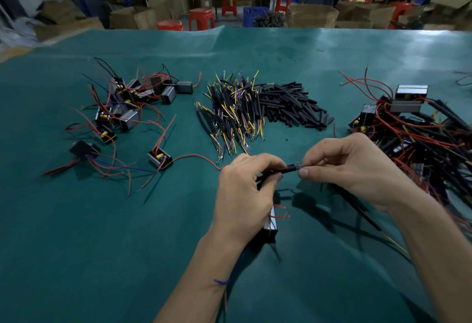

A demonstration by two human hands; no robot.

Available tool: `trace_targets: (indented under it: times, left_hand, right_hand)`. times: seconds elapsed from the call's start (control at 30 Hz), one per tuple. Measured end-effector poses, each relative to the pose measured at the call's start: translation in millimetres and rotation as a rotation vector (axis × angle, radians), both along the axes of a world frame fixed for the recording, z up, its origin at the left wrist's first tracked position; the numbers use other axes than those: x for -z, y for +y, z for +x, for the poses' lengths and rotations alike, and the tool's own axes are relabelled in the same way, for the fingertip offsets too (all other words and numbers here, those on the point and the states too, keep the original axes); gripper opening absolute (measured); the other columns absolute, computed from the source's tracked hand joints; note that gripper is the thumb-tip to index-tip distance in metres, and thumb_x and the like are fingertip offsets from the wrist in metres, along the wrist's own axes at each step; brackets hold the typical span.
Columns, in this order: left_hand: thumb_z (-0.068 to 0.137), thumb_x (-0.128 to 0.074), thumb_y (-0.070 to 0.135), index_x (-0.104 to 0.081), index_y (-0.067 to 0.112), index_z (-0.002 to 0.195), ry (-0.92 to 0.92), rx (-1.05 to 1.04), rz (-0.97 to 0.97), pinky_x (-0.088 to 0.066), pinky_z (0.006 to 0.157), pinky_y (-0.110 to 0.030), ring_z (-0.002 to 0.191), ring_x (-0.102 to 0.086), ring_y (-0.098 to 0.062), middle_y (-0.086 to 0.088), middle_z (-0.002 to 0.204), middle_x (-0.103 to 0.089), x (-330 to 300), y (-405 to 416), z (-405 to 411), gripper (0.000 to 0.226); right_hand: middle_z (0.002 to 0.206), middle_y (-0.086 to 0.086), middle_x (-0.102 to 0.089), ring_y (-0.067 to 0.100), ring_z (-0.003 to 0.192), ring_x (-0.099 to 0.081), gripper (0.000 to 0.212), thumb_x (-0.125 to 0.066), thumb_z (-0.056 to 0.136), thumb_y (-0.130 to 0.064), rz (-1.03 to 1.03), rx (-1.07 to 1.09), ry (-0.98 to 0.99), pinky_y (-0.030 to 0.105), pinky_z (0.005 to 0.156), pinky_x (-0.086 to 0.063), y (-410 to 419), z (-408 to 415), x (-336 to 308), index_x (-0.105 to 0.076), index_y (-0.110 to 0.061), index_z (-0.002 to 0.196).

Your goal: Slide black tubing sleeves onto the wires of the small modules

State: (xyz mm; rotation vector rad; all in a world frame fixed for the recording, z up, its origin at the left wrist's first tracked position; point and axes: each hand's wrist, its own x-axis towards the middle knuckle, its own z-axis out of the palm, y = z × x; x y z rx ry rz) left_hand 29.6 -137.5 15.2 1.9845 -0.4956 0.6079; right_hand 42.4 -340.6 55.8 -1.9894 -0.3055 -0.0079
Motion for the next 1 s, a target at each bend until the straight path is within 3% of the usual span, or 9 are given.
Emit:
trace_targets:
  times: [0.13, 0.27, 0.43, 0.6, 0.77, 1.0]
  left_hand:
    - [0.078, -0.078, 0.002, -0.077, 0.020, 0.086, 0.001, 0.025, -0.004, -0.046, 0.072, -0.015, 0.076, -0.059, -0.003, 0.031, 0.074, -0.058, -1.9, 0.7, -1.4, 0.020]
    - [0.077, -0.079, 0.004, -0.077, 0.022, 0.085, 0.053, 0.077, -0.040, -0.047, 0.072, -0.016, 0.076, -0.062, -0.005, 0.016, 0.074, -0.068, -3.6, 0.2, -3.1, 0.020]
    - [0.079, -0.080, 0.003, -0.077, 0.023, 0.083, 0.163, 0.173, -0.084, -0.047, 0.075, -0.019, 0.079, -0.066, -0.009, 0.016, 0.078, -0.073, -6.4, 1.6, -2.6, 0.021]
    - [0.080, -0.079, 0.001, -0.076, 0.022, 0.080, 0.250, 0.230, -0.151, -0.045, 0.074, -0.013, 0.075, -0.066, -0.002, 0.016, 0.076, -0.073, -8.2, 2.5, -3.1, 0.021]
    - [0.081, -0.078, 0.001, -0.076, 0.019, 0.081, 0.241, 0.186, -0.128, -0.041, 0.072, -0.009, 0.073, -0.065, 0.002, 0.017, 0.074, -0.072, -7.1, 1.6, -2.5, 0.018]
    - [0.082, -0.077, 0.006, -0.075, 0.026, 0.082, 0.209, 0.150, -0.097, -0.042, 0.074, -0.014, 0.079, -0.066, -0.003, 0.015, 0.078, -0.072, -4.4, 1.9, -2.6, 0.020]
  right_hand:
    - [0.082, 0.009, -0.071, 0.019, 0.065, -0.058, 0.015, -0.087, 0.063, -0.022, -0.017, -0.081, 0.000, 0.030, 0.061, -0.047, -2.9, 1.7, -1.1, -0.080, -0.011, 0.071]
    - [0.081, 0.007, -0.071, 0.008, 0.062, -0.054, 0.014, -0.087, 0.064, -0.017, 0.004, -0.151, 0.040, 0.018, 0.060, -0.043, -11.1, 2.1, -1.5, -0.081, -0.008, 0.073]
    - [0.084, 0.009, -0.071, 0.017, 0.072, -0.058, 0.015, -0.088, 0.065, -0.016, 0.015, -0.216, 0.096, 0.023, 0.066, -0.046, -17.4, 3.2, -0.1, -0.081, -0.008, 0.075]
    - [0.083, 0.013, -0.071, 0.020, 0.073, -0.061, 0.020, -0.089, 0.063, -0.016, 0.086, -0.194, 0.148, 0.024, 0.067, -0.049, -17.4, 3.1, 0.1, -0.080, -0.004, 0.075]
    - [0.089, 0.035, -0.063, 0.029, 0.074, -0.050, 0.034, -0.095, 0.062, -0.032, 0.068, -0.134, 0.147, 0.043, 0.072, -0.036, -11.3, 0.1, -2.8, -0.079, -0.006, 0.078]
    - [0.087, 0.036, -0.064, 0.028, 0.071, -0.050, 0.024, -0.087, 0.065, -0.030, 0.036, -0.131, 0.099, 0.042, 0.069, -0.036, -6.1, -0.7, -6.0, -0.080, -0.012, 0.078]
